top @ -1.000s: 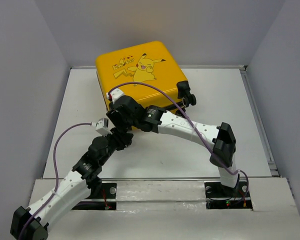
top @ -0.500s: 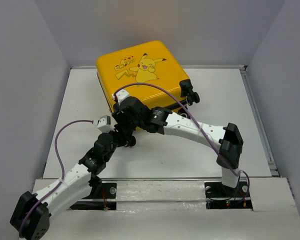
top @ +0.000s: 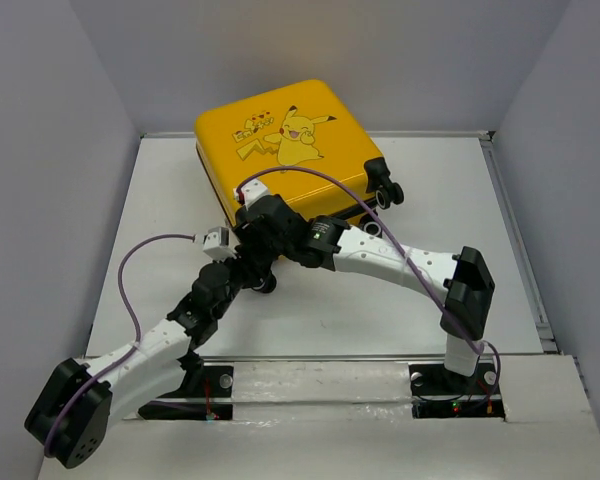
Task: Pack the luggage
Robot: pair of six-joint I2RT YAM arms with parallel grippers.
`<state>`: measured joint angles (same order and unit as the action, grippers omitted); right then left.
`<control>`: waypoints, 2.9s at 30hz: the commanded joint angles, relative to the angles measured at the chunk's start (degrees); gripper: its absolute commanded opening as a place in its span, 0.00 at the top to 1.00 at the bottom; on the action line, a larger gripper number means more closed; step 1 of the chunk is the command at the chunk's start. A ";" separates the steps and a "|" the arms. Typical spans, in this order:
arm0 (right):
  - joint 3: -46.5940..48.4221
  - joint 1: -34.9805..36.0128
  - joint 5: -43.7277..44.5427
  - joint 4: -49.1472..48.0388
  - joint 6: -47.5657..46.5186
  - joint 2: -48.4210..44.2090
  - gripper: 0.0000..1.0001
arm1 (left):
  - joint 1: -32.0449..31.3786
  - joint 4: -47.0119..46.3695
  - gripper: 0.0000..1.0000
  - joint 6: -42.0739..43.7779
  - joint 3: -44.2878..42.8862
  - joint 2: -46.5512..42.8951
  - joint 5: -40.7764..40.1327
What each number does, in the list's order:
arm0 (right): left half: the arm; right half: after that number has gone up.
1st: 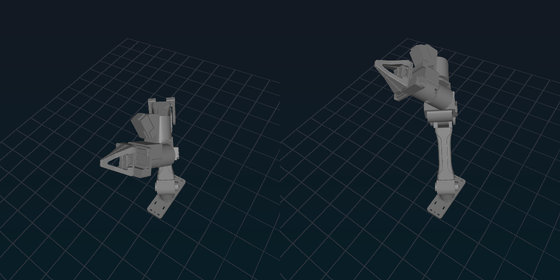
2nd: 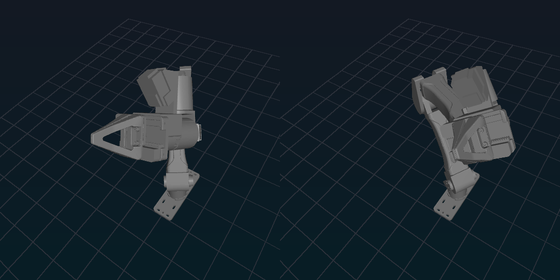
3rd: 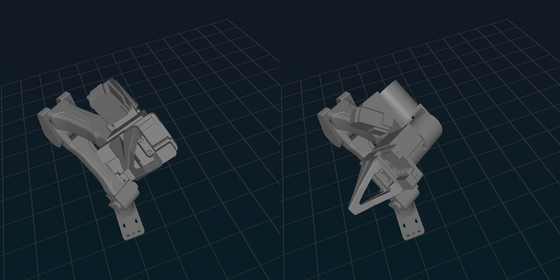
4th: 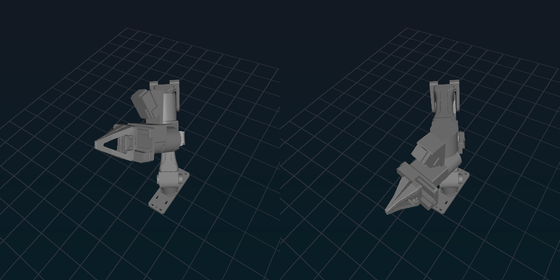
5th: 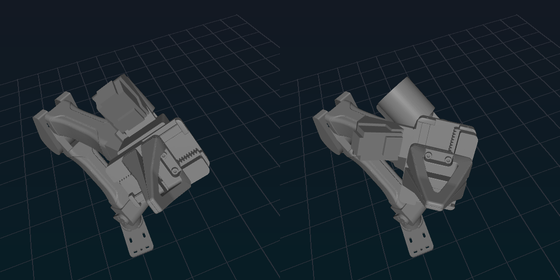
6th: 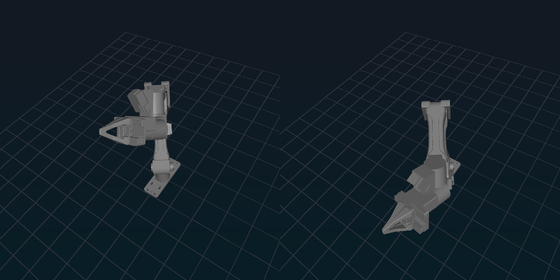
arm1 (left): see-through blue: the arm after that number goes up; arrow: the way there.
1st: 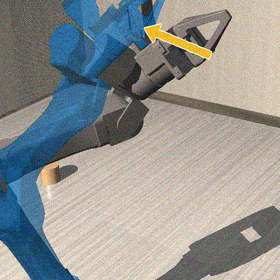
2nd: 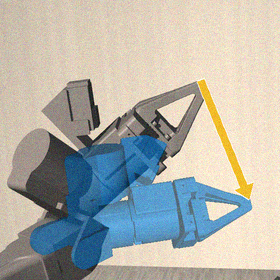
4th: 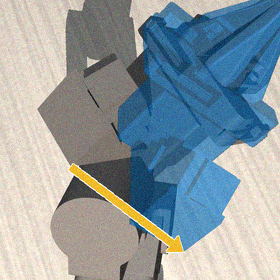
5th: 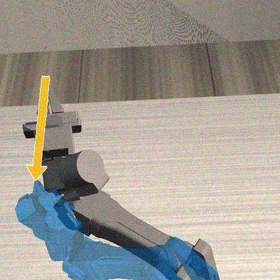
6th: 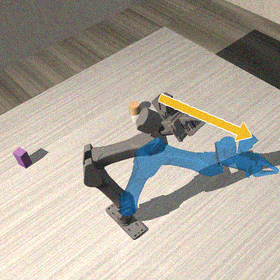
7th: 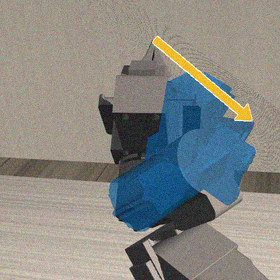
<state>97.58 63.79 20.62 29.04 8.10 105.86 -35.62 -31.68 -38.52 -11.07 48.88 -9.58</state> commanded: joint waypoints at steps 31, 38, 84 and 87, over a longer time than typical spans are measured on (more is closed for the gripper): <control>-14.87 6.17 -13.68 -34.22 14.05 -9.44 0.93 | -3.06 -36.79 0.94 -8.76 -2.38 6.40 -15.63; -19.53 6.17 -8.51 -35.45 14.05 -13.30 0.93 | -3.06 -27.59 0.94 -7.44 -1.76 2.37 -18.79; -43.71 -6.30 -16.23 -74.74 22.13 -4.45 0.45 | 5.47 31.24 0.16 1.43 -17.14 -20.41 14.68; -41.95 -6.83 -16.84 -75.00 22.84 -2.16 0.46 | 5.47 30.72 0.19 1.70 -17.84 -19.18 14.77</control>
<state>51.68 57.71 4.67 -38.46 29.54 101.41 -29.89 1.50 -38.50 -24.77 29.08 2.04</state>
